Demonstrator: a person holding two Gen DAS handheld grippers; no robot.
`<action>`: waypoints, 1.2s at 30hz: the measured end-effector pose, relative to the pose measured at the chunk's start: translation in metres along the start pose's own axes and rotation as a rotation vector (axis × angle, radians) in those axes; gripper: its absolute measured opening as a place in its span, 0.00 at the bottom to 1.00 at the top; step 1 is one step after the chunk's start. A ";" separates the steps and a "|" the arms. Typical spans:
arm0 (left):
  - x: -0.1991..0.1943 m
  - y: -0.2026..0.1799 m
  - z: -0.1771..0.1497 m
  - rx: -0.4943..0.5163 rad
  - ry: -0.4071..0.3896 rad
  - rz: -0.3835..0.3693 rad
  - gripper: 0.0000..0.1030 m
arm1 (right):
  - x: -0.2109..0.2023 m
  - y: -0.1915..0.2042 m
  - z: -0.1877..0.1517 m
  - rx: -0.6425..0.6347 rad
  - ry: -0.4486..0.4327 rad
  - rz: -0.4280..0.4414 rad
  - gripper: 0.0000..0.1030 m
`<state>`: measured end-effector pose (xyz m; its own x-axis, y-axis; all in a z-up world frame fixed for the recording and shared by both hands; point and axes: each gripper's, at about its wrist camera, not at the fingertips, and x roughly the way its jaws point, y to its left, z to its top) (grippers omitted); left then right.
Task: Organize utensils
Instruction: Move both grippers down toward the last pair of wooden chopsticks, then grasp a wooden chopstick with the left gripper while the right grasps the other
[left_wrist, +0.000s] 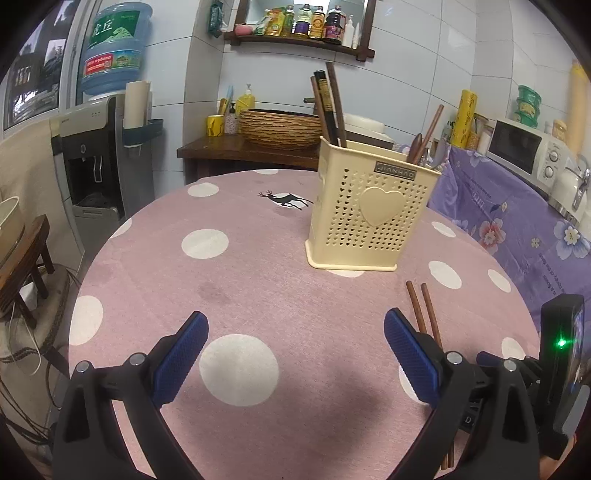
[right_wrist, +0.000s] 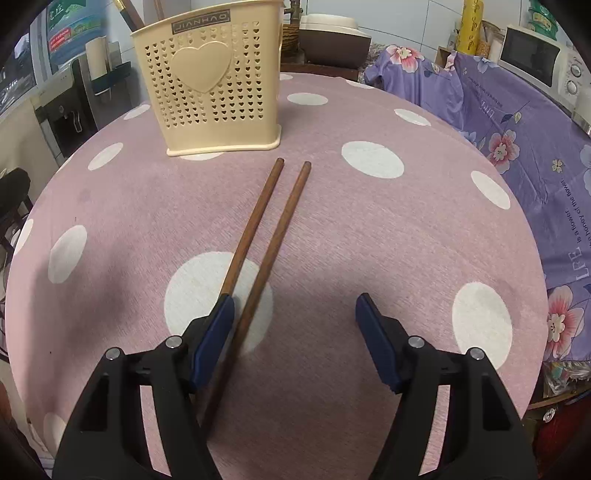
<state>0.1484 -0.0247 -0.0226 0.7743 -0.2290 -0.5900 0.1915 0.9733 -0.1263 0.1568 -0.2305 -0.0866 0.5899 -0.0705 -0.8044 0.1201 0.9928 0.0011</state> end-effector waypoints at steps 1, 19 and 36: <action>0.000 -0.001 0.000 0.006 -0.001 0.000 0.92 | -0.002 -0.005 -0.001 -0.003 0.001 -0.005 0.60; 0.062 -0.090 -0.005 0.094 0.267 -0.245 0.50 | -0.027 -0.091 -0.002 0.186 -0.120 0.087 0.56; 0.130 -0.148 -0.004 0.189 0.321 -0.117 0.10 | -0.025 -0.122 -0.010 0.213 -0.138 0.118 0.56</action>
<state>0.2179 -0.1983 -0.0838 0.5182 -0.2925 -0.8037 0.3980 0.9142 -0.0762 0.1198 -0.3493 -0.0725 0.7111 0.0178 -0.7029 0.2004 0.9531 0.2268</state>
